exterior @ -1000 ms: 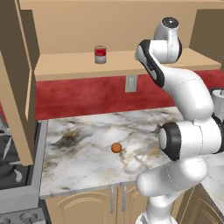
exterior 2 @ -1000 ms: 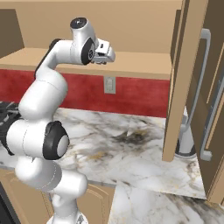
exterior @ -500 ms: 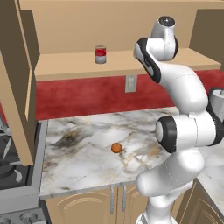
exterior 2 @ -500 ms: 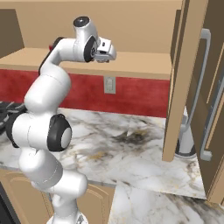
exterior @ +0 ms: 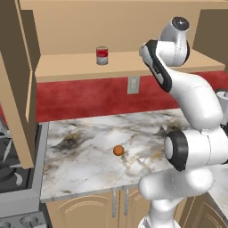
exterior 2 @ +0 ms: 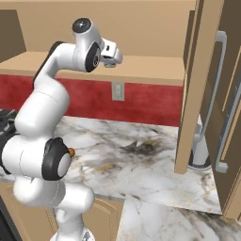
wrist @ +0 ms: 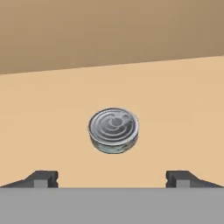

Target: Restock the canned food cabinet by taking the new fresh canned food from the counter and placing it in the cabinet. Then, take the old canned food from the cabinet and place it on the counter.

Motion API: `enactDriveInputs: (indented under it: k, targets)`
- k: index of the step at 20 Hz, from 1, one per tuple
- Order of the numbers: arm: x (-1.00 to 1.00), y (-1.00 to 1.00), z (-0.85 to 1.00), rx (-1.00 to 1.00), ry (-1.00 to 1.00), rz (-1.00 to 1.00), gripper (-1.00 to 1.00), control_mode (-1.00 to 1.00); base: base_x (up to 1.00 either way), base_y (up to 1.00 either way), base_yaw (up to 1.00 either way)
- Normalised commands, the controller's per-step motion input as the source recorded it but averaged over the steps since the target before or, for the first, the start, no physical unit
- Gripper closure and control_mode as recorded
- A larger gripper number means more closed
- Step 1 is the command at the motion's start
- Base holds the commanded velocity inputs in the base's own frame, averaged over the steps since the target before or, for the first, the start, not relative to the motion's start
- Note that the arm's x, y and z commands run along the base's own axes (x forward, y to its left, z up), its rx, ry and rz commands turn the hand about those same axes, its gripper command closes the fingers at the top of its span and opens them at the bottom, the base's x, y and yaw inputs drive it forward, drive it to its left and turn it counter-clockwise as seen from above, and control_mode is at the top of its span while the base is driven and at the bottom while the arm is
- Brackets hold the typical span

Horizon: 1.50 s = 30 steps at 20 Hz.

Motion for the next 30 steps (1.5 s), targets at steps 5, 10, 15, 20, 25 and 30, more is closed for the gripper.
enactDriveInputs:
  k: [5,10,15,20,25,30]
  targets:
    - [-1.00,0.39,0.08,0.10,-0.34,0.00,-1.00,-1.00,0.00,0.00,0.00]
    - [-0.59,0.81,0.43,0.06,-0.20,0.00,-1.00,-1.00,0.00,0.00,0.00]
    - [-0.22,0.98,0.62,0.00,-0.03,0.00,-1.00,-1.00,0.00,0.00,0.00]
    - [0.00,0.97,0.59,-0.09,0.01,0.01,-1.00,-1.00,0.00,0.00,0.00]
    - [0.09,0.43,0.09,-0.17,0.08,0.04,-1.00,-1.00,0.00,0.00,0.00]
    - [0.05,0.00,-0.48,-0.06,0.07,0.08,-1.00,-1.00,0.00,0.00,0.00]
